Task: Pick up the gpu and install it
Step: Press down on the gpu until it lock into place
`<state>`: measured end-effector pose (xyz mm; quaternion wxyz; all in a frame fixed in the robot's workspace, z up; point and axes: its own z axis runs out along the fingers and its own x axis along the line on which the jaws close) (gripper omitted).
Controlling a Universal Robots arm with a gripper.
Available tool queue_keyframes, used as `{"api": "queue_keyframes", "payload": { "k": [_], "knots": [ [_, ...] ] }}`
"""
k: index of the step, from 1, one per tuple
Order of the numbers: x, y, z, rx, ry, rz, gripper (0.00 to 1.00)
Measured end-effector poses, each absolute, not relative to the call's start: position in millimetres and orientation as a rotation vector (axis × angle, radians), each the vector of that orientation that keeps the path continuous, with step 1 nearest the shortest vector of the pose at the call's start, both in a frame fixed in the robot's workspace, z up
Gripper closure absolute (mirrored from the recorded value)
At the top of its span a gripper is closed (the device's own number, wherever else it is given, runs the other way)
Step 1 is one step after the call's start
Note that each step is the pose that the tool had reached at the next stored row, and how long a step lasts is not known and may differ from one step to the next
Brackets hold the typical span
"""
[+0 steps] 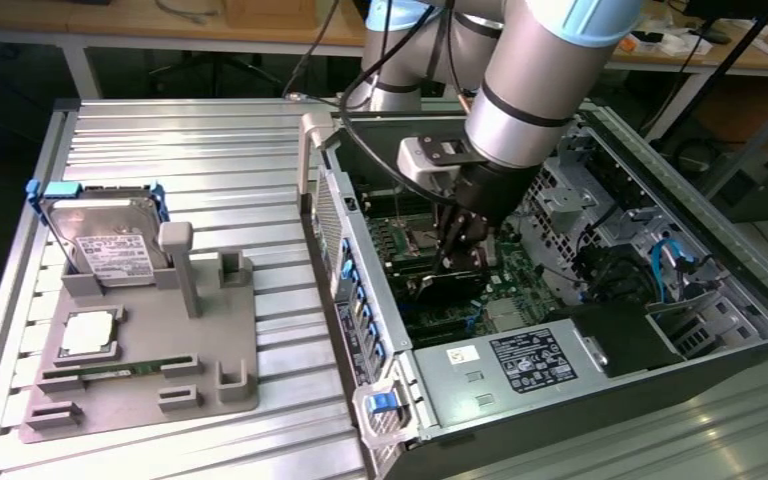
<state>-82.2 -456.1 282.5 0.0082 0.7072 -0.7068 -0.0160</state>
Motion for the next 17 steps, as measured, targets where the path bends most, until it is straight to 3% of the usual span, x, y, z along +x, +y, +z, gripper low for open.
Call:
{"api": "queue_keyframes", "payload": {
  "k": [17],
  "knots": [
    [-97.3,-454.4,277.0,2.21,-2.209,-0.05,0.89]
  ]
}}
